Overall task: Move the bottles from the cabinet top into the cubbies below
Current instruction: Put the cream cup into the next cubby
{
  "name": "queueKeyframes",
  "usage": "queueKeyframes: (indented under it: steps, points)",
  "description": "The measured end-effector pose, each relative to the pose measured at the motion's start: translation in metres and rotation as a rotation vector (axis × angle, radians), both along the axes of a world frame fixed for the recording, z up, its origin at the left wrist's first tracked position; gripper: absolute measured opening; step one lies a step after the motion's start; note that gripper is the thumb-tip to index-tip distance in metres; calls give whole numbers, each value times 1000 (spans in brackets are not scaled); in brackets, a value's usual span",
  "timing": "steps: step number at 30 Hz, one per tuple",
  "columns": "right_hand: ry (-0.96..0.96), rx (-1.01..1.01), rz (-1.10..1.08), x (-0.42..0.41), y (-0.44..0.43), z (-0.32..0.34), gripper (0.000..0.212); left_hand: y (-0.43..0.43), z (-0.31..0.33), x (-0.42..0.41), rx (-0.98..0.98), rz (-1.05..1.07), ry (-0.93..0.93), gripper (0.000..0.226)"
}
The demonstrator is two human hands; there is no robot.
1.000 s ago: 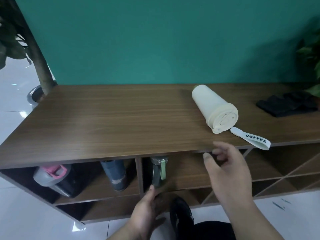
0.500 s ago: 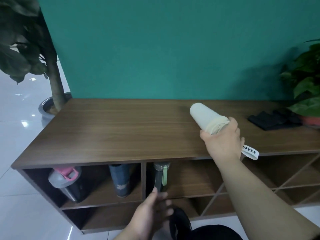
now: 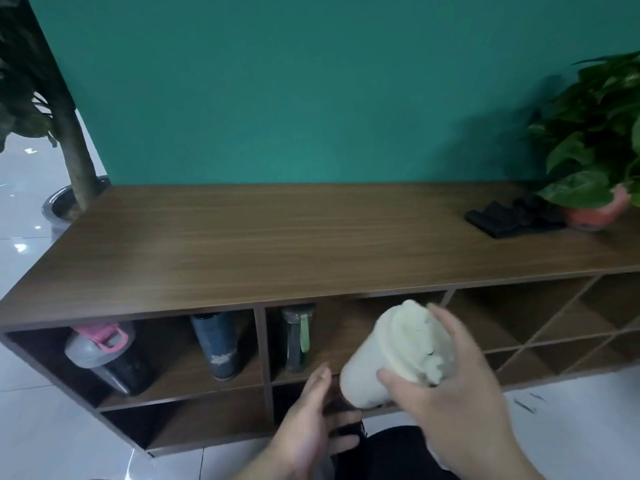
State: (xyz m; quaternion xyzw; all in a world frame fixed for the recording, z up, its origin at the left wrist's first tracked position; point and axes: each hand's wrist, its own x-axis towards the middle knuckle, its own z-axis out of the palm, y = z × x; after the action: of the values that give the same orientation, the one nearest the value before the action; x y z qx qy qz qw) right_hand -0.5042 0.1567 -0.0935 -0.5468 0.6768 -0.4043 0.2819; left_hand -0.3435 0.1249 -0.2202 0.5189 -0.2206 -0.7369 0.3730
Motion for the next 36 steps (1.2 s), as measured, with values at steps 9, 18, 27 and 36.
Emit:
queueKeyframes:
  steps: [9, 18, 27, 36]
  points:
    - [26, 218, -13, -10, -71, -105, 113, -52, -34, -49, 127, -87, -76, 59]
    - [6, 210, 52, -30, -137, -132, 91, -113, -66, -67, 182, -30, -56, 71]
    - [-47, 178, -41, -40, -167, -146, 72, -146, -73, -83, 139, -94, -80, 56]
    - [-63, 169, -47, -39, -168, -148, 79, -150, -71, -85, 93, -57, -79, 55]
